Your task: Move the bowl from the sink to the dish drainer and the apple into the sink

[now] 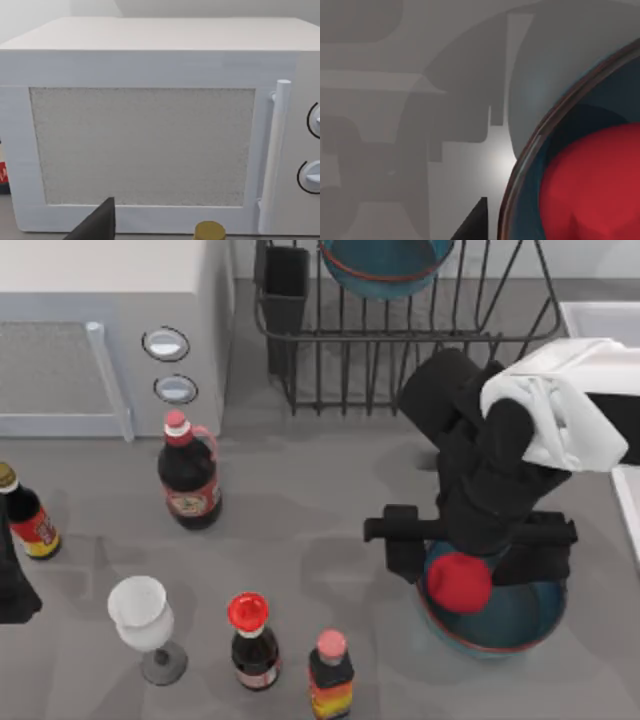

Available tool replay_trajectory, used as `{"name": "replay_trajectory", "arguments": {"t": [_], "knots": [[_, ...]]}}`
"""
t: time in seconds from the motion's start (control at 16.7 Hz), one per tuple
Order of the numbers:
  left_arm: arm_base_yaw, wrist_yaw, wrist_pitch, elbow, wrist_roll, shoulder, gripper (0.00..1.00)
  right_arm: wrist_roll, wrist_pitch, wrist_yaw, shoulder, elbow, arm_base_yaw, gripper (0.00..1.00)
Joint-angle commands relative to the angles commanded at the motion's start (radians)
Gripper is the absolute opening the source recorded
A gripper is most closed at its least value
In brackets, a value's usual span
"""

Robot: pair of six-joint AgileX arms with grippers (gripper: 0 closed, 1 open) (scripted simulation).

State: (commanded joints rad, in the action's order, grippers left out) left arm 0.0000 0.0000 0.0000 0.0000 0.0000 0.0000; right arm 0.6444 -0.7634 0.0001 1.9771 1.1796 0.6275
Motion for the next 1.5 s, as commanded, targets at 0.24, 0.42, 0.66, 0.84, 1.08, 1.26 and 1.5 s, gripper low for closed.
{"name": "replay_trajectory", "arguments": {"t": [0.24,0.42,0.66,0.84,1.08,1.26,1.5], "knots": [[0.0,0.0,0.0,0.0,0.0,0.0,1.0,0.001,0.043,0.001,0.023,-0.03,0.001,1.0],[0.0,0.0,0.0,0.0,0.0,0.0,1.0,0.001,0.043,0.001,0.023,-0.03,0.001,0.92],[0.0,0.0,0.0,0.0,0.0,0.0,1.0,0.001,0.043,0.001,0.023,-0.03,0.001,0.62],[0.0,0.0,0.0,0.0,0.0,0.0,1.0,0.001,0.043,0.001,0.023,-0.03,0.001,0.4],[0.0,0.0,0.0,0.0,0.0,0.0,1.0,0.001,0.043,0.001,0.023,-0.03,0.001,0.1],[0.0,0.0,0.0,0.0,0.0,0.0,1.0,0.001,0.043,0.001,0.023,-0.03,0.001,0.0],[0.0,0.0,0.0,0.0,0.0,0.0,1.0,0.001,0.043,0.001,0.023,-0.03,0.001,0.0]]}}
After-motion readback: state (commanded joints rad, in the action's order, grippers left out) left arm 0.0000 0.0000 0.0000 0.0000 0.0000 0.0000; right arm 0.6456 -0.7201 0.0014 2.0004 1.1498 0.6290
